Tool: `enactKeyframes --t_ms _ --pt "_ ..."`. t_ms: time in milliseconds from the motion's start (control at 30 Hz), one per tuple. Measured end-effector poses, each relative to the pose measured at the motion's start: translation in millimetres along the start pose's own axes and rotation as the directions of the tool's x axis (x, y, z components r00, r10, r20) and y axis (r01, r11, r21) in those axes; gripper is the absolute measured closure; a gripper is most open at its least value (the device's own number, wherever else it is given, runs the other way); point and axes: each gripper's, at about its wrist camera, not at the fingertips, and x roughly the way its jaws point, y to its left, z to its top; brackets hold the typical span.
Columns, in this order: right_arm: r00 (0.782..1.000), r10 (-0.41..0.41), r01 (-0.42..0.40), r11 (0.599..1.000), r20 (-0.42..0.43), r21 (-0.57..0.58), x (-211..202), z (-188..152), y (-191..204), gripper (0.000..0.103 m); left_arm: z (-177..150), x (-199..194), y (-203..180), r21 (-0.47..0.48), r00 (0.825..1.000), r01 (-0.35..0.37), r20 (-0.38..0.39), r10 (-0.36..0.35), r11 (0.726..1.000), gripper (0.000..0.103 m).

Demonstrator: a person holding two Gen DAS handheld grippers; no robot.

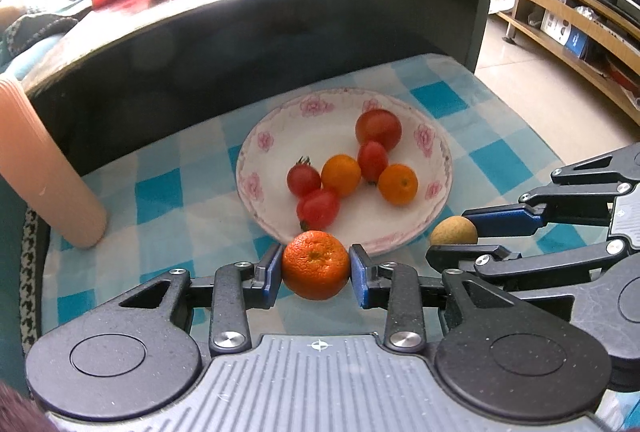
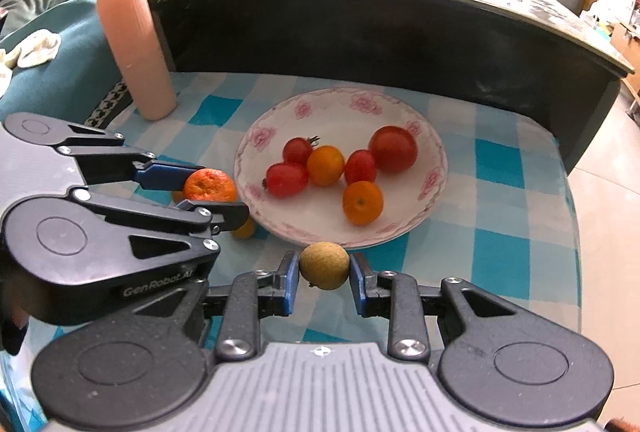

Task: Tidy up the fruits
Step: 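Carry the held brown fruit and mandarin over the white plate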

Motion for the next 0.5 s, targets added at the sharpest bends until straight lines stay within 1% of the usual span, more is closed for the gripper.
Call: enactKeyframes --t_ms 500 --pt "0.999 -0.041 0.040 0.998 0.031 0.044 7 14 -9 0.059 19 10 3 -0.012 1.000 -0.012 0.019 0.012 1.000 0.061"
